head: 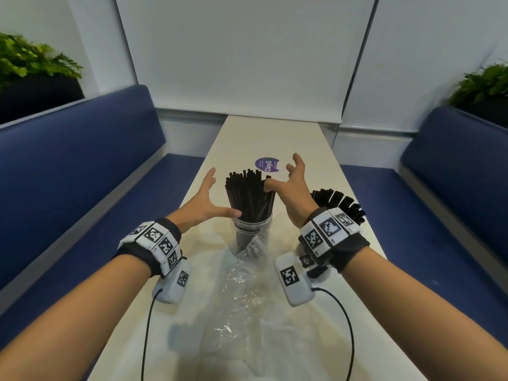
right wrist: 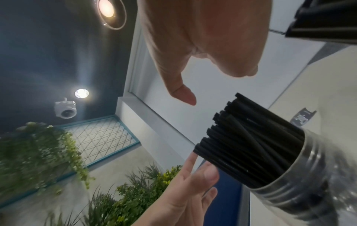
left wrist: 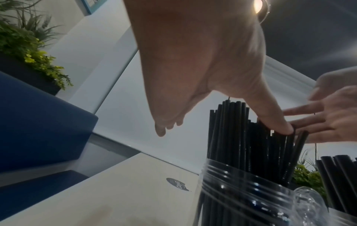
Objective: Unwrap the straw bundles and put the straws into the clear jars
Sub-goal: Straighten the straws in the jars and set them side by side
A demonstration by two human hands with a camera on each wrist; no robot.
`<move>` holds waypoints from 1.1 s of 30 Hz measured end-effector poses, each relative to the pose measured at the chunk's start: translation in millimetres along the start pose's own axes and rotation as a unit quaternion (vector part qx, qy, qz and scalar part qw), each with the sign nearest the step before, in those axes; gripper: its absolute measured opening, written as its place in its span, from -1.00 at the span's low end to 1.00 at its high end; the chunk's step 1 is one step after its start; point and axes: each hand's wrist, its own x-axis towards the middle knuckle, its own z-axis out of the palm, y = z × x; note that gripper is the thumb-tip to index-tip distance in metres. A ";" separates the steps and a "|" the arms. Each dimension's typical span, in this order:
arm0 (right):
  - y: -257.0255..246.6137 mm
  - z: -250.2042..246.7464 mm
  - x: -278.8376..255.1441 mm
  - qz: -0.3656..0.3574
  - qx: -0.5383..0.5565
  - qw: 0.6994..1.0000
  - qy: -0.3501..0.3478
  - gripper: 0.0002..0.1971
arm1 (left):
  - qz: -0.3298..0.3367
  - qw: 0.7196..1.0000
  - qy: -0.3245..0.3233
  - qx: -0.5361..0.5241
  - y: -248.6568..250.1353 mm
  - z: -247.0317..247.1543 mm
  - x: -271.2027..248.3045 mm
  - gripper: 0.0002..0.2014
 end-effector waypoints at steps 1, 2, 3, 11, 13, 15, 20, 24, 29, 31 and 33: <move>-3.2 -0.6 -4.6 -0.013 -0.005 1.000 -0.009 -0.10 | -0.003 1.000 -0.002 0.009 -0.1 0.2 -2.8 0.21; -6.1 -2.0 -9.2 -0.025 -0.009 1.000 -0.017 -0.11 | -0.001 1.000 0.004 0.017 0.2 1.0 -6.1 0.23; -8.7 -3.4 -13.9 -0.036 -0.014 0.999 -0.022 -0.12 | 0.010 1.000 0.020 0.023 -0.2 2.3 -8.8 0.26; -8.7 -78.2 -71.9 -0.222 -0.115 0.968 0.026 -0.21 | 0.232 0.968 0.089 -0.030 31.7 50.9 -55.6 -0.32; -2.2 -109.3 -71.1 -0.202 -0.144 0.968 0.028 -0.13 | 0.218 0.975 0.039 -0.035 40.5 79.7 -61.0 -0.50; 6.8 -136.1 -65.3 -0.140 -0.133 0.981 0.006 -0.01 | 0.181 0.982 0.022 -0.042 41.4 110.1 -57.6 -0.55; 39.3 -176.7 -46.1 0.019 -0.166 0.983 -0.077 0.28 | 0.063 0.998 0.002 -0.018 38.3 162.6 -31.0 -0.01; 62.1 -173.3 -33.2 0.069 -0.176 0.976 -0.108 0.35 | 0.040 0.997 -0.060 0.022 42.7 177.2 0.4 0.43; 60.8 -162.3 -14.6 0.049 -0.095 0.987 -0.119 0.19 | 0.047 0.992 -0.095 -0.073 43.0 180.6 29.1 0.23; 56.1 -159.6 -10.3 0.005 -0.080 0.987 -0.141 -0.12 | 0.067 0.993 -0.088 -0.051 41.8 181.6 35.4 0.08; 53.1 -155.4 -6.3 -0.037 -0.080 0.982 -0.168 -0.44 | 0.074 0.994 -0.070 -0.047 42.0 183.8 39.7 -0.02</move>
